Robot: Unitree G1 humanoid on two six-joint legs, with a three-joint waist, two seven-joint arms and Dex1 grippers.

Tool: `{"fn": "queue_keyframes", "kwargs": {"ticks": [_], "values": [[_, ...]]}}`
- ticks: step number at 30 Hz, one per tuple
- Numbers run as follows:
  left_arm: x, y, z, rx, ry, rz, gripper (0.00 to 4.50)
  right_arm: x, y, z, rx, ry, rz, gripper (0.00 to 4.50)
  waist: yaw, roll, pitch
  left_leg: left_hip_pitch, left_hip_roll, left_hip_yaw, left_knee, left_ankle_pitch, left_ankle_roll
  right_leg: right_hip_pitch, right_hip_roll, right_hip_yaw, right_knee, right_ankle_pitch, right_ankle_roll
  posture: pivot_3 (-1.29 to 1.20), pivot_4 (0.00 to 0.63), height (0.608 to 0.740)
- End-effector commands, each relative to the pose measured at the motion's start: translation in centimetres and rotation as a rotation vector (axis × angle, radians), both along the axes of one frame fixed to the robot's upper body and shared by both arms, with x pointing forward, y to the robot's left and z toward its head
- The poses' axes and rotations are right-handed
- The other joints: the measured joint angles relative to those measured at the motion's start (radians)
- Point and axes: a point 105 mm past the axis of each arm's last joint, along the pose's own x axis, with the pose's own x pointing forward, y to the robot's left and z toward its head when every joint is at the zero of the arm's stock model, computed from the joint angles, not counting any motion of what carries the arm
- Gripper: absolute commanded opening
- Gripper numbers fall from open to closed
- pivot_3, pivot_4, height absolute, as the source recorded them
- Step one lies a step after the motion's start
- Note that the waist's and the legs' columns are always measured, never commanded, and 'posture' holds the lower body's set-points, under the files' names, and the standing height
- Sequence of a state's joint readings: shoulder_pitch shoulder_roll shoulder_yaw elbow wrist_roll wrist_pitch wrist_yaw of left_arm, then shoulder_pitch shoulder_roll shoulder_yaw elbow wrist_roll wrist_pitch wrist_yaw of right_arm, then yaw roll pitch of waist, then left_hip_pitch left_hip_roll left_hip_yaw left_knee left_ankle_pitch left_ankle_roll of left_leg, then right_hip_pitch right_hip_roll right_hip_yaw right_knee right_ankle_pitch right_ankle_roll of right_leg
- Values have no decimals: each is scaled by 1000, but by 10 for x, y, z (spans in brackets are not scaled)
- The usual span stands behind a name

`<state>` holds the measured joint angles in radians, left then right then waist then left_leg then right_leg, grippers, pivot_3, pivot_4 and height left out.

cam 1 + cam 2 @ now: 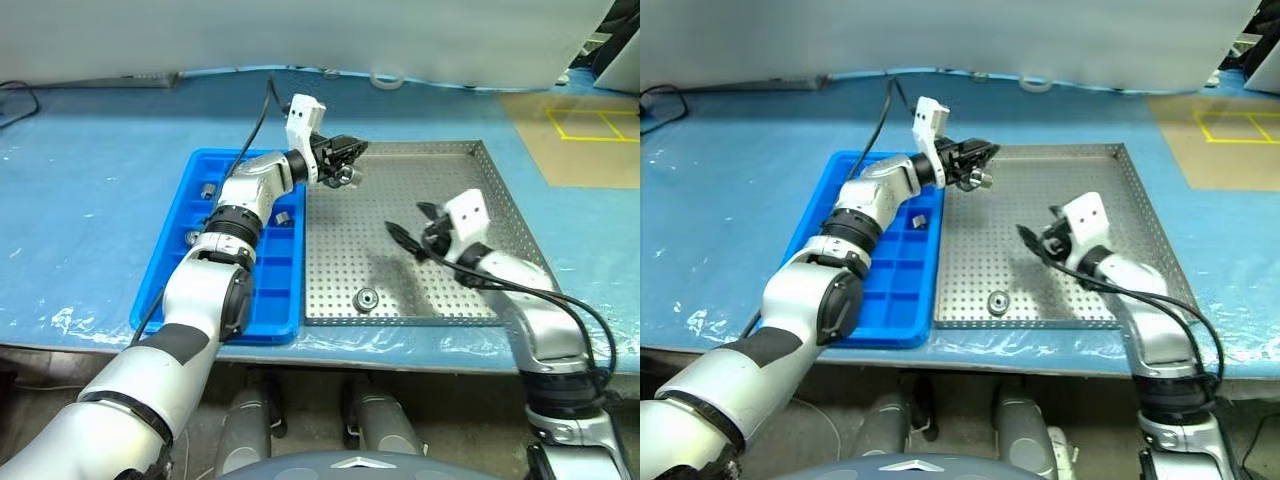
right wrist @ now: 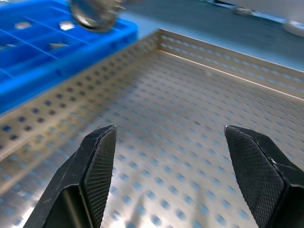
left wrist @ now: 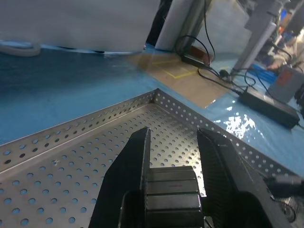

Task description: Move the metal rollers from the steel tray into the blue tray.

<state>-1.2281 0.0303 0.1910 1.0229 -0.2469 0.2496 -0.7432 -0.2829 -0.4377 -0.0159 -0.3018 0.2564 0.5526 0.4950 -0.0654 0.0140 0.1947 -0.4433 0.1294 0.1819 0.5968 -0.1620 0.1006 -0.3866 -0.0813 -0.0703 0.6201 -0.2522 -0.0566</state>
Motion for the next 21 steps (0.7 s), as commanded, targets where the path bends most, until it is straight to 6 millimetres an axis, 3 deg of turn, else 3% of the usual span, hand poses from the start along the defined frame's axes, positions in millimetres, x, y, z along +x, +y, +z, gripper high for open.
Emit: {"fn": "queue_keyframes", "kwargs": {"ticks": [1, 5, 12, 21], "values": [[0, -9, 12, -27, -27, 24, 1206, -2, 27, 22, 17, -82, 101, 3779, 3, 0, 0, 0, 0, 0, 0, 0, 0, 0, 0, 0, 0, 0, 0, -392, 150, 740], [-3, -16, 0, -13, 6, 10, 1206, 0, 42, 30, 21, -103, 153, 3779, 13, 0, 0, -2, 0, 0, 0, -1, 1, -1, 0, 0, -1, 0, 0, -399, 150, 740], [-9, -27, -10, -2, 18, -4, 1206, 14, 49, 41, 29, -142, 151, 3779, 24, 0, 0, -5, 0, 0, 1, 0, 1, -4, -1, 0, 1, 0, 0, -408, 150, 740], [-18, -36, -16, -21, 44, -60, 1206, 29, 34, 35, -18, -185, 38, 3779, 24, 0, 0, -5, 0, 1, 1, 0, 1, -5, -1, 0, 2, 0, 0, -401, 150, 740]]}}
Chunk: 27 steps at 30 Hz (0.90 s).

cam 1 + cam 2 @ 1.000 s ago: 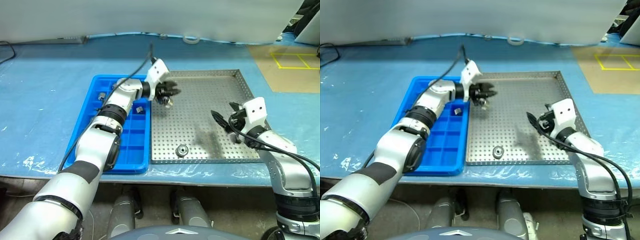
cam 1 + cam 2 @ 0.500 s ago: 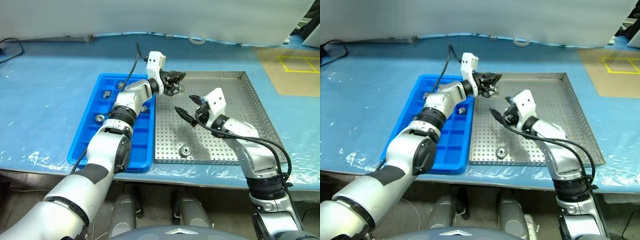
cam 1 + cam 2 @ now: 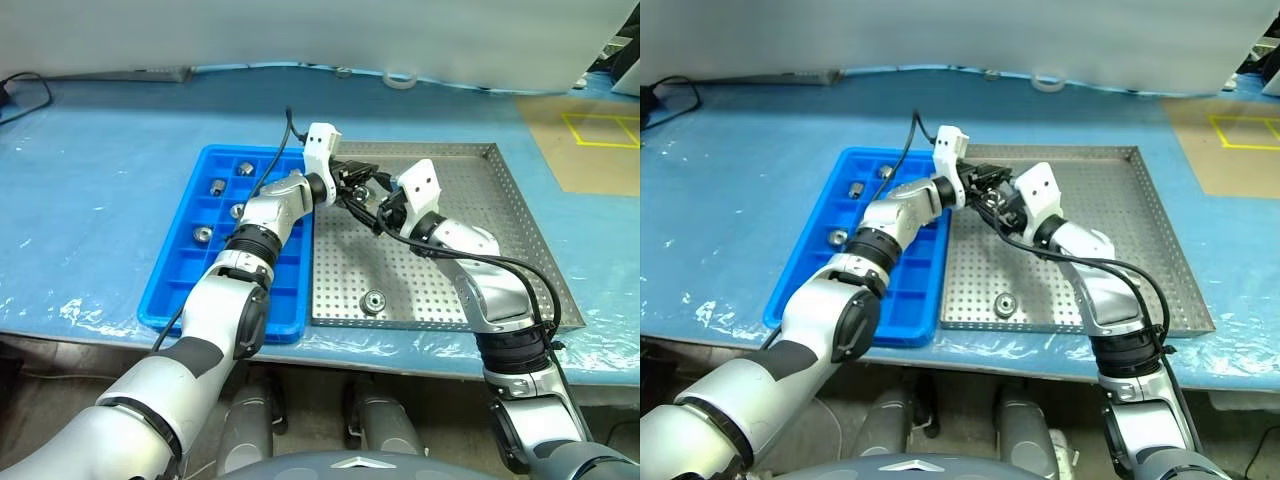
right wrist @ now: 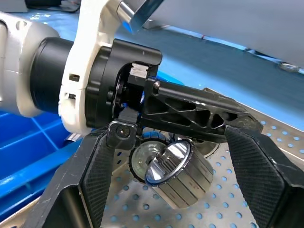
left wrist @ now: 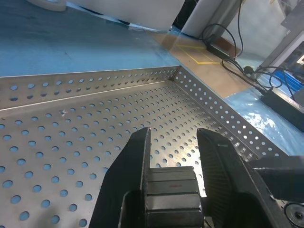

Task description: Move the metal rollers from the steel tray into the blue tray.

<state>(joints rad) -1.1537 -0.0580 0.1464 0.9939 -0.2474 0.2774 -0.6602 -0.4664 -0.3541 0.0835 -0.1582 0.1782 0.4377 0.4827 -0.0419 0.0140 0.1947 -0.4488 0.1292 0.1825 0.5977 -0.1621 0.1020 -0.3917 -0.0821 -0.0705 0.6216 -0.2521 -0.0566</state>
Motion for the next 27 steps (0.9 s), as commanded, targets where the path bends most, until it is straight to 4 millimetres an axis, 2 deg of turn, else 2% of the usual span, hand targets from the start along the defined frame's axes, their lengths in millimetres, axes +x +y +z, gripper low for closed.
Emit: {"fn": "queue_keyframes", "kwargs": {"ticks": [1, 11, 16, 21, 27], "values": [[-8, -9, 20, -48, -56, -62, 1206, 4, -7, 9, -9, -56, -47, 3779, 0, 0, 0, 0, 0, 0, 0, 0, 0, 0, 0, 0, 0, 0, 0, -400, 150, 740], [-6, -2, 22, -45, -66, -31, 1206, 6, -6, 5, -9, -52, -34, 3779, 2, 0, 0, 0, 0, 0, 0, 0, 0, 0, 0, 0, 0, 0, 0, -374, 150, 740], [-3, 4, 22, -41, -64, -14, 1206, 5, -6, 17, 8, -73, -10, 3779, 1, 0, 0, 0, 0, 0, 0, 0, 0, 0, 0, 0, 1, 0, 0, -362, 150, 740], [-2, 8, 19, -23, -69, -3, 1206, -7, 4, 37, 21, -110, 74, 3779, 3, 0, 0, 0, 0, 0, 0, 0, 0, 0, 0, 0, 1, 0, 0, -361, 150, 740], [-5, 5, 15, -16, -66, -14, 1206, -17, 10, 44, 9, -111, 133, 3779, 3, 0, 0, 0, 0, 0, 0, 0, 0, 0, 0, 0, 1, 0, 0, -364, 150, 740]]}}
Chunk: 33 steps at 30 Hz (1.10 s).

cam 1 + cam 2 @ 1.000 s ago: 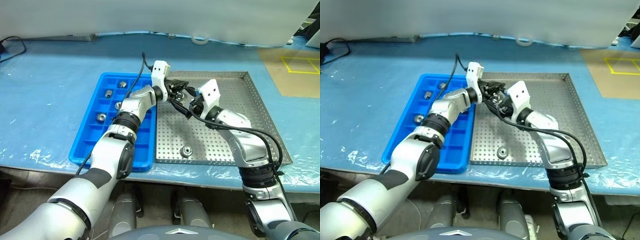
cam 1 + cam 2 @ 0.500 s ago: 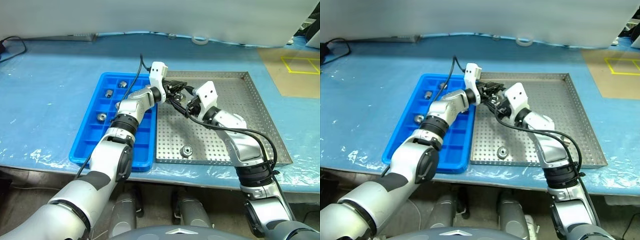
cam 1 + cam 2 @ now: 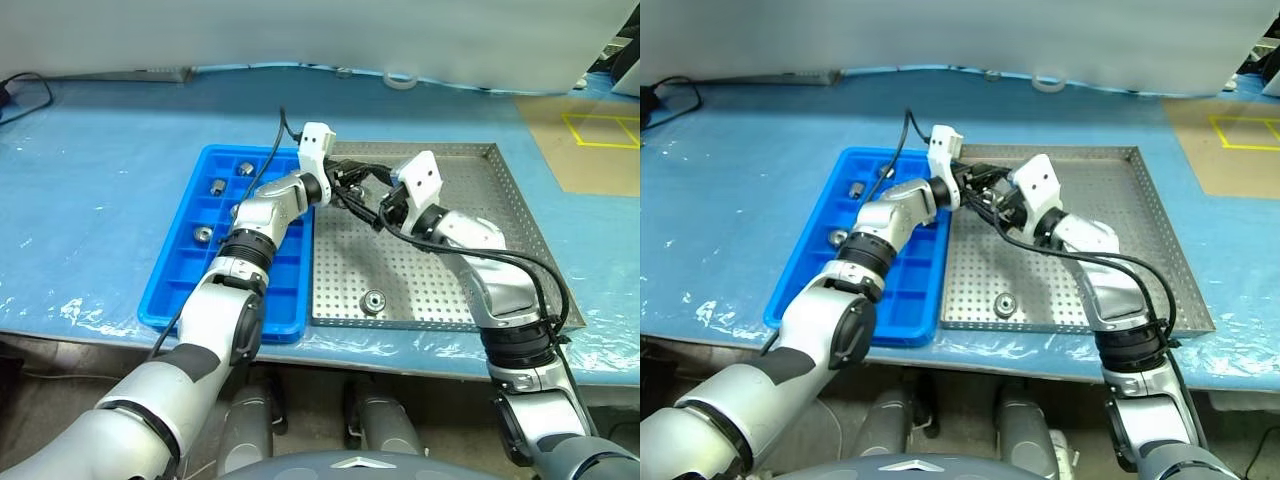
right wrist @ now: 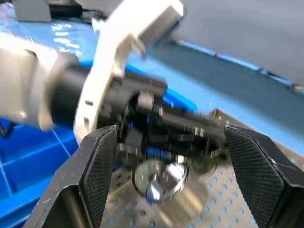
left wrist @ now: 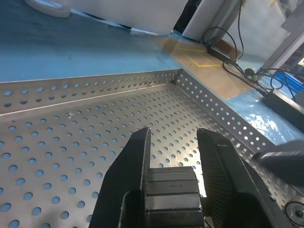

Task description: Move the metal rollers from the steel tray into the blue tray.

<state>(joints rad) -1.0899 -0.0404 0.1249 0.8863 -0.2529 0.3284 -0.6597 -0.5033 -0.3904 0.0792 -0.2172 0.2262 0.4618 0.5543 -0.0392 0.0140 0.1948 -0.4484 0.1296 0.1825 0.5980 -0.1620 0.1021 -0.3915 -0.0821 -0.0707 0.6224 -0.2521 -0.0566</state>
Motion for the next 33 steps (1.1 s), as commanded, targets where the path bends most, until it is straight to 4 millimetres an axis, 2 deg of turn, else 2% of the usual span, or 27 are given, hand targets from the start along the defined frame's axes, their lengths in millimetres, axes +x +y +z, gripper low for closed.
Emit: {"fn": "queue_keyframes", "kwargs": {"ticks": [1, 4, 7, 11, 15, 24, 28, 33], "values": [[-3, -5, 19, -24, -63, -24, 1206, -10, 2, 25, 23, -65, 46, 3779, 0, 0, 0, 0, 0, 0, 0, 0, 0, 0, 0, 0, 0, 0, 0, -365, 150, 740], [-3, -5, 20, -24, -62, -27, 1206, -17, 4, 29, 32, -46, 94, 3779, 1, 0, 0, 0, 0, 0, 0, 0, 0, 0, 0, 0, 0, 0, 0, -366, 150, 740], [-2, -5, 20, -25, -60, -24, 1206, -22, -3, 15, -21, 3, 114, 3779, 3, 0, 0, 0, 0, 0, 0, 0, 0, 0, 0, 0, 0, 0, 0, -366, 150, 740], [-4, -7, 20, -27, -60, -30, 1206, -16, -18, 1, -67, 37, 65, 3779, 4, 0, 0, 0, 0, 0, 0, 0, 0, 1, 0, 0, -1, 0, 0, -363, 150, 740], [-3, -6, 24, -45, -54, -27, 1206, -20, -15, -11, -105, 63, 87, 3779, 3, 0, 0, 0, 0, 0, 0, 0, 0, 0, 0, 0, -1, 0, 0, -357, 150, 740], [-8, -9, 26, -37, -65, -59, 1206, -4, -12, -35, -124, 74, 29, 3779, 4, 0, 0, 0, 0, 0, 0, 0, 0, 0, 0, 0, -1, 0, 0, -353, 150, 740], [-9, -9, 24, -25, -66, -61, 1206, 4, -17, -38, -99, 73, -15, 3779, 4, 0, 0, 0, 0, 0, 0, 0, 0, 0, 0, 0, -1, 0, 0, -351, 150, 740], [-10, -9, 21, -20, -65, -62, 1206, 4, -12, -35, -89, 59, -8, 3779, 3, 0, 0, 0, 0, 0, 0, 0, 0, 0, 0, 0, 0, 0, 0, -351, 150, 740]]}}
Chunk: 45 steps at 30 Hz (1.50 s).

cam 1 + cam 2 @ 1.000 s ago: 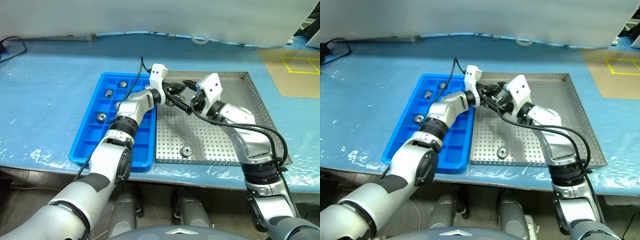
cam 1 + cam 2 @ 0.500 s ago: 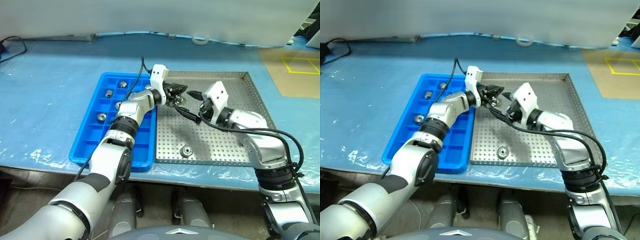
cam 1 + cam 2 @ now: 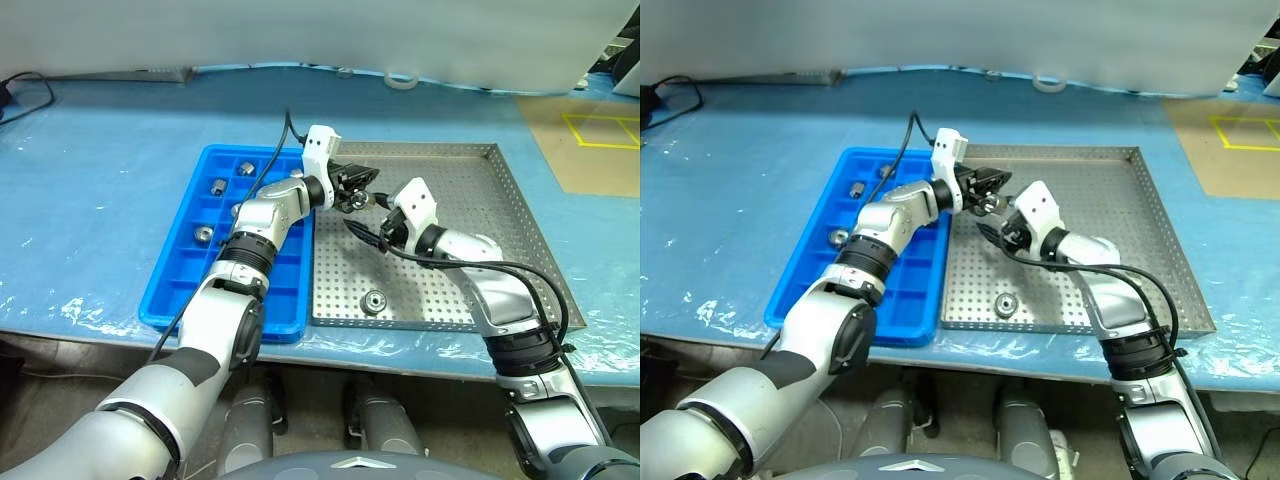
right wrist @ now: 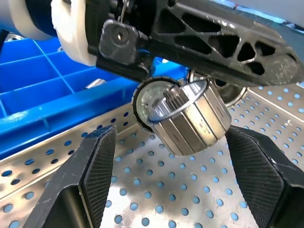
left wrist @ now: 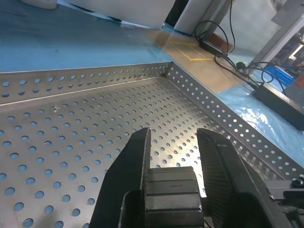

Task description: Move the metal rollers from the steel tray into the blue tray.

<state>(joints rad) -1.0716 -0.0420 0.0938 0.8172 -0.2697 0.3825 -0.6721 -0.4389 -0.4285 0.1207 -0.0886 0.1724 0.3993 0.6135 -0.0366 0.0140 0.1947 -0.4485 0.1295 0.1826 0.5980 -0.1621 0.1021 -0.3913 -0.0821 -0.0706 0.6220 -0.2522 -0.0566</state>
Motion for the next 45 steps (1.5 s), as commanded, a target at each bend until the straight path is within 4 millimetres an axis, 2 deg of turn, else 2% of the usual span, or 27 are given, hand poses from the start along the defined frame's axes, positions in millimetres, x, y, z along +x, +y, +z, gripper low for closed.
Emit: {"fn": "queue_keyframes", "kwargs": {"ticks": [1, 7, 12, 17, 18, 19, 29, 30, 37, 42, 45], "values": [[-3, -4, 17, -26, -61, -21, 1206, 1, 2, 16, 14, -75, 2, 3779, 0, 0, 0, 0, 0, 0, 0, 0, 0, 0, 0, 0, 0, 0, 0, -351, 150, 740], [-4, -5, 15, -23, -59, -23, 1206, 5, -2, 27, 27, -108, -20, 3779, 0, 0, 0, 0, 0, 0, 0, 0, 0, 0, 0, 0, 0, 0, 0, -354, 150, 740], [-5, -6, 14, -19, -58, -28, 1206, 1, 3, 21, 13, -93, 2, 3779, -1, 0, 0, 0, 0, 0, 0, 0, 0, 0, 0, 0, 0, 0, 0, -354, 150, 740], [-5, -5, 13, -18, -58, -24, 1206, 1, 3, 15, 5, -81, -6, 2151, -1, 0, 0, 0, 0, 0, 0, 0, 0, 0, 0, 0, 0, 0, 0, -354, 150, 740], [-5, -5, 13, -19, -58, -24, 1206, 2, 3, 15, 3, -81, -9, 1878, -1, 0, 0, 0, 0, 0, 0, 0, 0, 0, 0, 0, 0, 0, 0, -354, 150, 740], [-5, -5, 13, -19, -57, -24, 1206, 2, 2, 15, 6, -80, -6, 1823, -1, 0, 0, 0, 0, 0, 0, 0, 0, 0, 0, 0, 0, 0, 0, -354, 150, 740], [-5, -4, 15, -18, -63, -23, 1206, 1, 4, 17, 11, -73, 16, 1788, -1, 0, 0, 0, 0, 0, 0, 0, 0, 0, 0, 0, 0, 0, 0, -348, 150, 740], [-5, -4, 16, -19, -63, -23, 1206, 0, 3, 14, 0, -61, 17, 1788, -1, 0, 0, 0, 0, 0, 0, 0, 0, 0, 0, 0, 0, 0, 0, -348, 150, 740], [-5, -2, 14, -17, -63, -17, 1206, 1, -29, -43, -350, -20, -26, 1788, 0, 0, 0, 0, 0, 0, 0, 0, 0, 0, 0, 0, 0, 0, 0, -333, 150, 740], [-4, 3, 13, -15, -59, 3, 1206, 0, -34, -49, -405, -38, -29, 1788, 0, 0, 0, 0, 0, 0, 0, 0, 0, 0, 0, 0, 0, 0, 0, -324, 150, 740], [-4, 4, 14, -15, -63, 6, 1206, 2, -45, -49, -422, -43, -46, 1788, 8, 0, 0, 0, 0, 0, 0, 0, 0, 1, 0, 0, 0, 0, 0, -312, 150, 740]]}}
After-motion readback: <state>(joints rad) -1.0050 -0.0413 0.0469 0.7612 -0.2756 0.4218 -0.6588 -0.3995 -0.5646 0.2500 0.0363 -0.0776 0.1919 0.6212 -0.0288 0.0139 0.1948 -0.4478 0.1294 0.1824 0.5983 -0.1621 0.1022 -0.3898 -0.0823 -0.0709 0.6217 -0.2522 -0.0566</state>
